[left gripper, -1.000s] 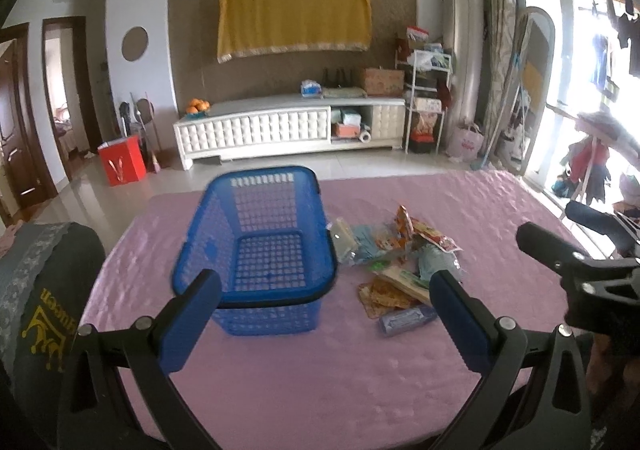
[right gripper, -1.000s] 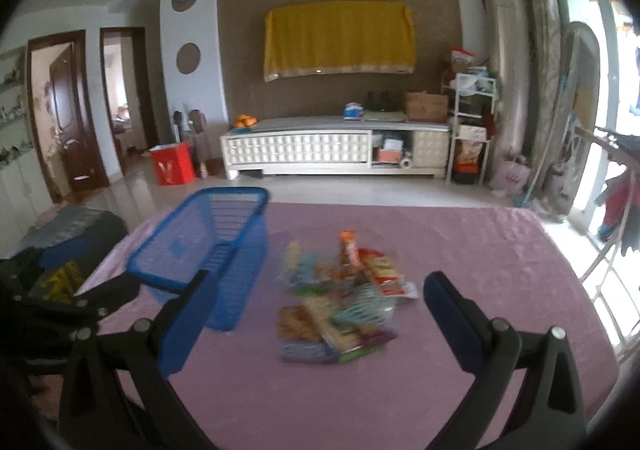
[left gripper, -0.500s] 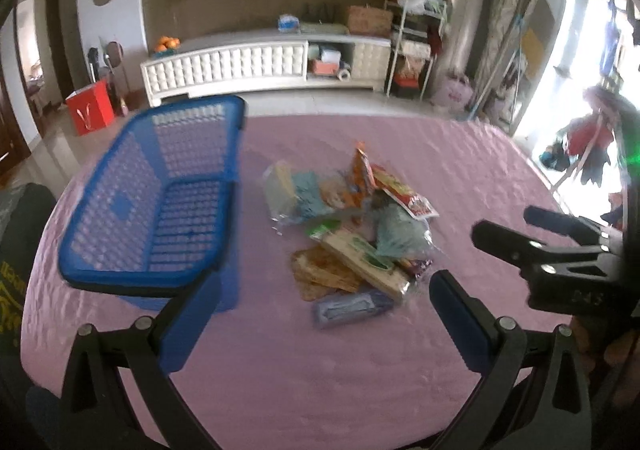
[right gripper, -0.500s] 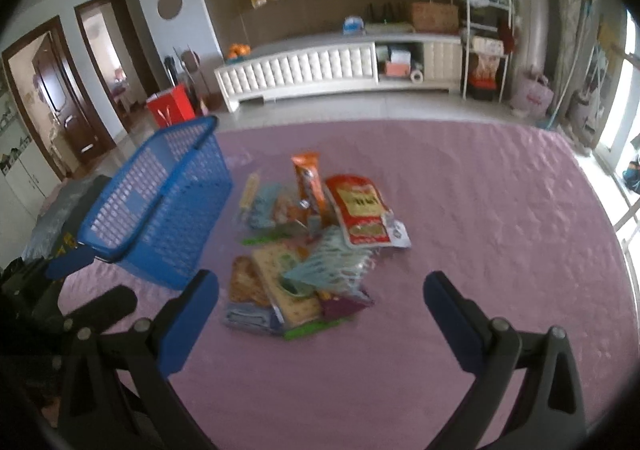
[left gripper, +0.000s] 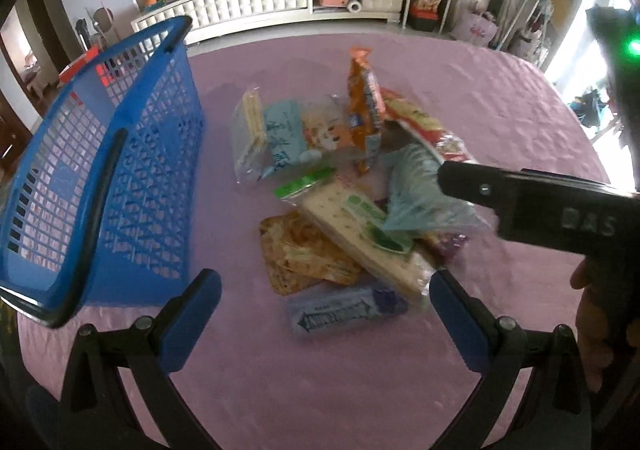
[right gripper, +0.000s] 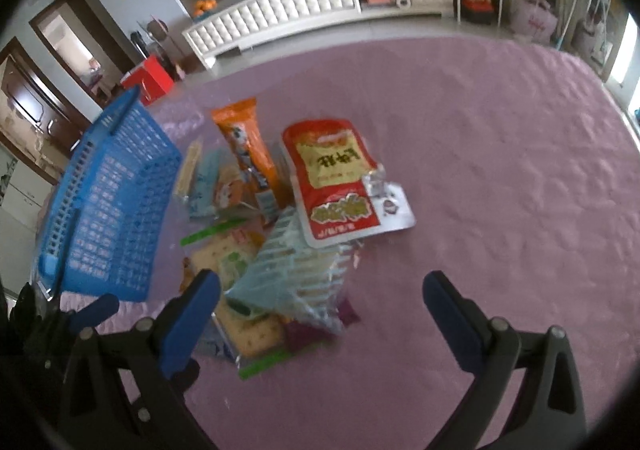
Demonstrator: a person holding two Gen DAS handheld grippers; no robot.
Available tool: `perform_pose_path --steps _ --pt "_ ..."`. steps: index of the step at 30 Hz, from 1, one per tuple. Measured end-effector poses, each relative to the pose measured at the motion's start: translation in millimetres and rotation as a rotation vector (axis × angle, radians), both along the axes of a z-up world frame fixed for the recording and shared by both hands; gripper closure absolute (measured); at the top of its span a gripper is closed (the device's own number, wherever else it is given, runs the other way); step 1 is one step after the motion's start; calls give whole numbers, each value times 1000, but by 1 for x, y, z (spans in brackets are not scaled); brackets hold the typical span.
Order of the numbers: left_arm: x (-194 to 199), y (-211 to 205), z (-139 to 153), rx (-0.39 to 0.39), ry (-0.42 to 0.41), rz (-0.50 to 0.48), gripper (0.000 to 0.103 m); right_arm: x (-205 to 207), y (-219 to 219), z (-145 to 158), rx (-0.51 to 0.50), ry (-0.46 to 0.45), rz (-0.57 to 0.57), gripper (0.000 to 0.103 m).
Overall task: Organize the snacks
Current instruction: 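Grasp the light-blue wafer bag with the right gripper, then grasp the cracker pack with the left gripper while the right gripper holds the wafer bag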
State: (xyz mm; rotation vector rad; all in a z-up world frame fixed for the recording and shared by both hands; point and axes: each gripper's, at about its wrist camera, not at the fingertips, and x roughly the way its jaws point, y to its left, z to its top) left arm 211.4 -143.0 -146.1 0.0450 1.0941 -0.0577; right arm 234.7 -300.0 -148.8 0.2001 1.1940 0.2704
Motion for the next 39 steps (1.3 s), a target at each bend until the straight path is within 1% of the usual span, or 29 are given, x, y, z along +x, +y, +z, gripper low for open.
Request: perform_pose_path --steps 2,4,8,10,11,12,13,16,19,25,29,32,35,37,39 --pt "4 4 -4 8 11 11 0 6 4 -9 9 29 3 1" --pt "5 9 -6 9 21 13 0 11 7 -16 12 51 -2 4" --pt "9 17 -11 11 30 26 0 16 14 -30 -31 96 13 7" --pt "10 20 -12 15 29 31 0 16 11 -32 0 110 16 9" --pt "8 21 -12 21 32 32 0 15 8 -29 11 82 13 12" --pt "8 21 -12 28 35 35 0 14 6 -28 13 72 18 18" --pt "10 19 -14 29 36 37 0 13 4 -27 8 59 17 22" --pt "8 20 -13 19 37 46 0 9 -5 -27 1 28 24 29" --pt "5 19 -8 35 30 55 0 1 -16 -22 16 21 24 34" --pt "1 13 4 19 15 57 0 -32 -41 -7 22 -30 20 37" --pt "2 5 11 22 1 52 0 -50 -58 -6 -28 -35 18 37" --pt "4 -2 11 17 8 53 0 -57 -69 -3 12 -44 12 38" --pt "5 -3 9 -16 25 75 0 -62 -76 6 54 -83 9 38" --pt "10 -7 4 -11 34 92 0 -61 -80 11 27 -118 5 38" --pt "13 -10 -1 -12 40 103 0 -56 -74 10 -4 -132 1 38"
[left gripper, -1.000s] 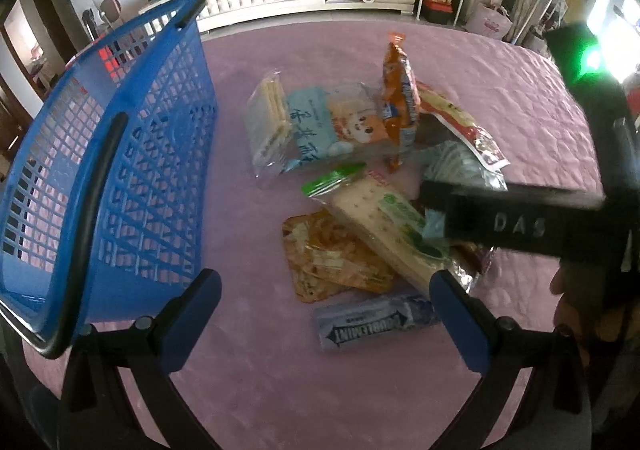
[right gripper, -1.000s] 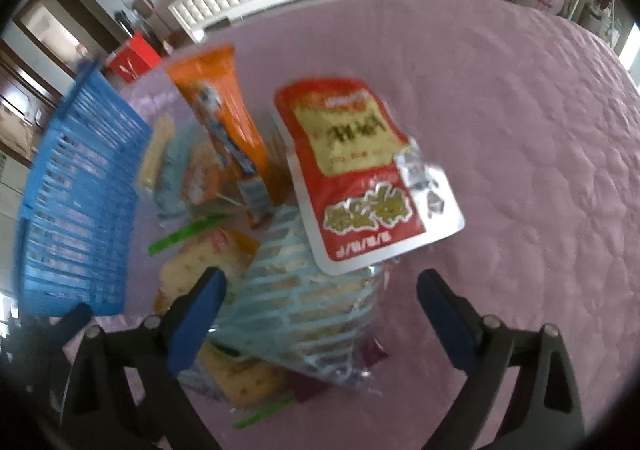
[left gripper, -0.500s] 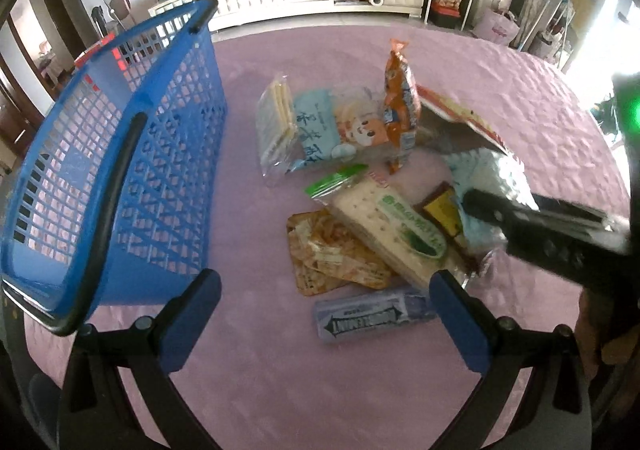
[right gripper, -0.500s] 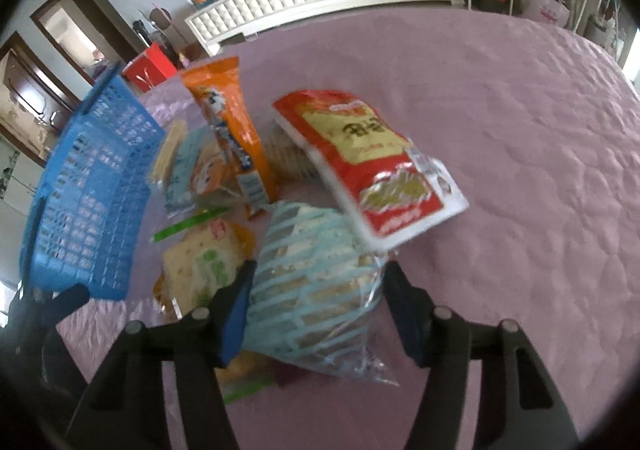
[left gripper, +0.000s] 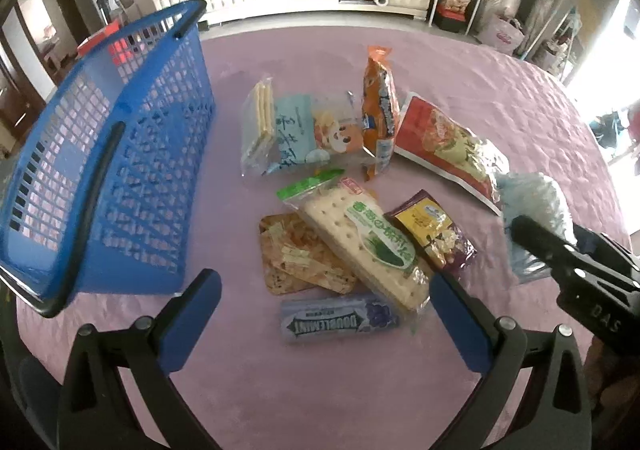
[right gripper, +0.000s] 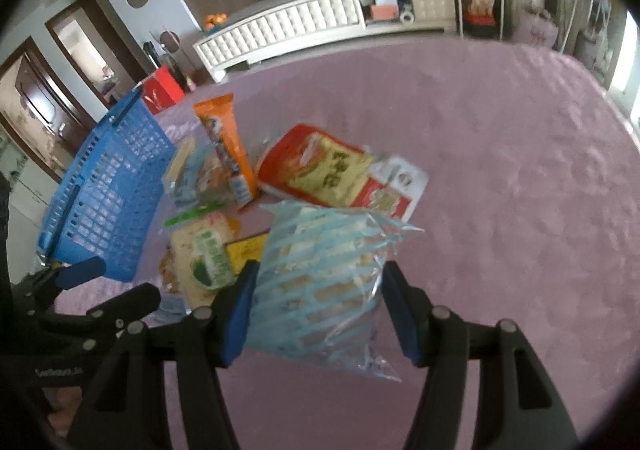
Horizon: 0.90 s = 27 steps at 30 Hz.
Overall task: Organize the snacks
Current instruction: 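Grasp the cracker pack with the left gripper while the right gripper holds the wafer bag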
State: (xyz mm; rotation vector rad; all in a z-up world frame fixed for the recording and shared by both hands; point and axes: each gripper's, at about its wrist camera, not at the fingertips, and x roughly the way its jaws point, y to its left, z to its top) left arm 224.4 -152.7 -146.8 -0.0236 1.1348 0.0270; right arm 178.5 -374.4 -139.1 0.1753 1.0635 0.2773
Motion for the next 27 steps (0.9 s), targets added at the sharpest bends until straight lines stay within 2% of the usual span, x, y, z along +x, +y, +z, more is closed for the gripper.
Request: perform_pose_path --steps 5,8,10,11,13,16,18,21,25,27 --pt "18 -8 -19 24 37 13 0 20 12 -8 30 34 -12 38" --pt "27 -10 -33 35 48 21 0 22 21 -7 23 22 5 38" --pt "32 -9 -42 17 63 30 8 20 26 -8 9 17 11 38" --pt "35 -9 -45 3 69 32 15 21 27 -10 5 24 13 38" --pt "40 -7 -50 -49 76 32 19 23 28 -14 8 41 14 38" --pt "44 -10 -53 -78 77 15 30 26 28 -18 7 53 12 38" --pt "45 -19 -54 -75 63 -16 45 28 27 -19 5 55 7 38" --pt "46 -28 -53 -61 63 -33 48 30 29 -21 3 60 4 38" --pt "47 -22 -50 -106 51 -35 57 33 37 -23 1 64 22 38" --pt "47 -14 -42 -143 19 -32 74 34 39 -22 -3 61 31 38"
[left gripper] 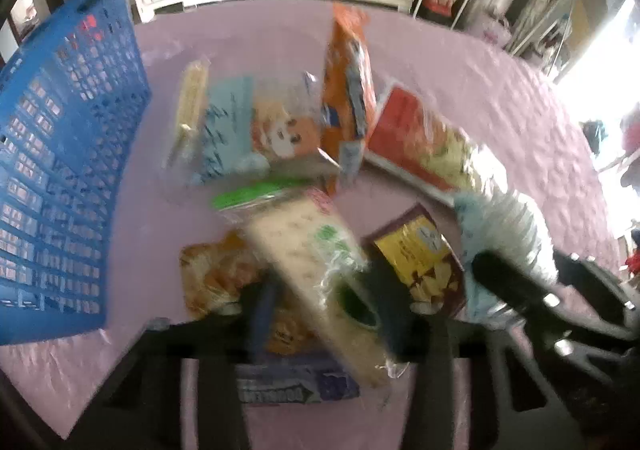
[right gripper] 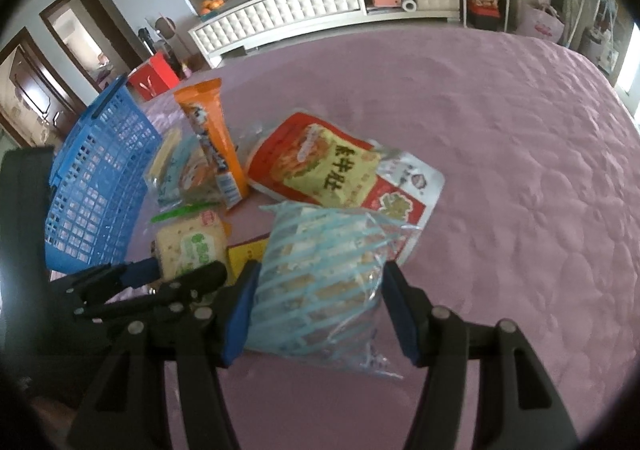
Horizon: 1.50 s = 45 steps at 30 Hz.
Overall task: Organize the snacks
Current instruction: 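Grasp the cracker pack with the left gripper while the right gripper holds the wafer bag, then drop the cracker pack and wafer bag into the blue basket with both grippers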
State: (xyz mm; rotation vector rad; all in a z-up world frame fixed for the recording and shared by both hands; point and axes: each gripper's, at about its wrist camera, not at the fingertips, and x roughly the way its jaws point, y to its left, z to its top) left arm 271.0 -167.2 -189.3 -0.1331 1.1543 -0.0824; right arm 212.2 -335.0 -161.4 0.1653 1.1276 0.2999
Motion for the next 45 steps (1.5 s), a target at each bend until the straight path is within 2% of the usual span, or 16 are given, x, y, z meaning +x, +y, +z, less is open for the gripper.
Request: perform_pose_path --steps 2,7,10,16,20,27,31,34,39,45 --pt "-1 5 7 -13 -9 -17 79 1 3 -1 -8 1 4 38" --pt "-9 -7 14 42 -53 -88 84 4 7 2 -10 -8 10 39" --pt "-12 -15 22 22 -63 -97 89 3 7 6 -11 -32 10 39" --pt "-30 -2 60 -16 -144 -139 92 -3 13 24 -18 -72 -24 40" --pt "-39 13 89 -37 -193 -167 92 -11 20 53 -21 -112 -44 40" --pt "-60 55 146 -50 -301 -176 92 -29 54 117 -49 -223 -6 40" --pt "-74 76 177 19 -383 -203 92 -35 85 146 -68 -280 34 40" --pt "-76 98 192 34 -400 -198 92 -35 105 160 -67 -305 56 40" --pt "-77 143 212 89 -433 -146 92 -29 131 168 -29 -296 87 40" --pt "-76 188 231 77 -430 -120 92 -16 167 173 -8 -302 124 40"
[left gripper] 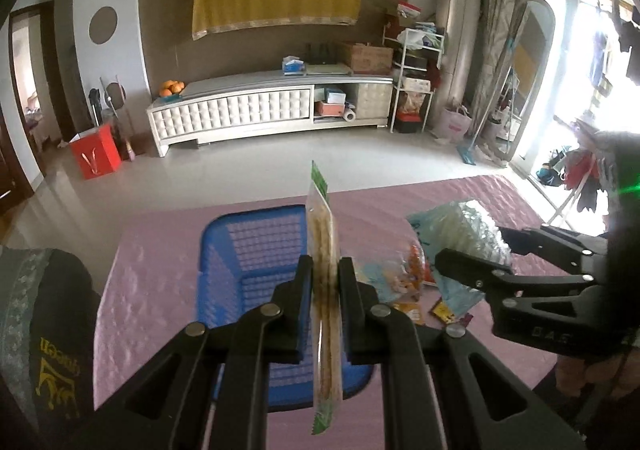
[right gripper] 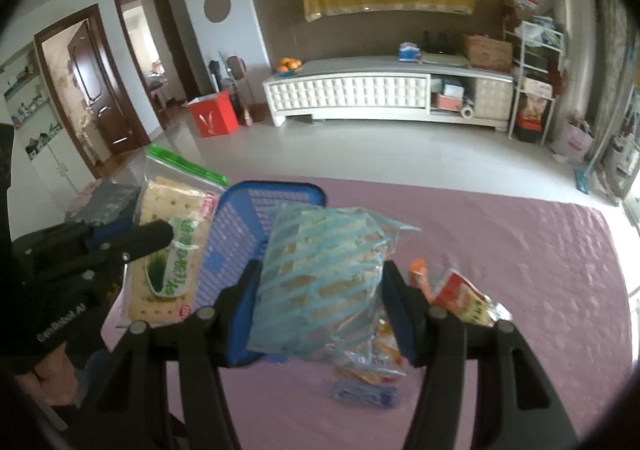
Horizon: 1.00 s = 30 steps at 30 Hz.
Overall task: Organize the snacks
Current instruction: 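Drop the cracker pack and wafer bag into the blue basket with both grippers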
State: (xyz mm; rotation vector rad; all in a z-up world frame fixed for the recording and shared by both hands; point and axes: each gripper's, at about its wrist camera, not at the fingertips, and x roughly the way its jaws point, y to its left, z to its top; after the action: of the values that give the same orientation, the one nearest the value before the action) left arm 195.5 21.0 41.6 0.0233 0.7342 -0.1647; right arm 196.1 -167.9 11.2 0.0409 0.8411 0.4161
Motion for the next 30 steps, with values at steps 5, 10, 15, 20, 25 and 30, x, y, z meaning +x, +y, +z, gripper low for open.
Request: perform_pose_path --steps 5,10,15,20,25,30 --pt "18 25 1 8 21 7 92 22 29 -8 -4 30 31 40" --pt "46 42 -17 -9 90 4 92 39 54 -24 -11 67 51 40" --pt "76 51 -42 6 154 -15 92 57 66 -42 -16 94 50 40" --pt "98 62 -66 1 208 -7 92 69 71 -58 -23 140 42 40" --pt "107 62 -82 37 224 5 91 69 72 -58 -50 140 41 40" --pt "105 66 -78 62 203 47 54 62 70 -51 -76 123 38 40"
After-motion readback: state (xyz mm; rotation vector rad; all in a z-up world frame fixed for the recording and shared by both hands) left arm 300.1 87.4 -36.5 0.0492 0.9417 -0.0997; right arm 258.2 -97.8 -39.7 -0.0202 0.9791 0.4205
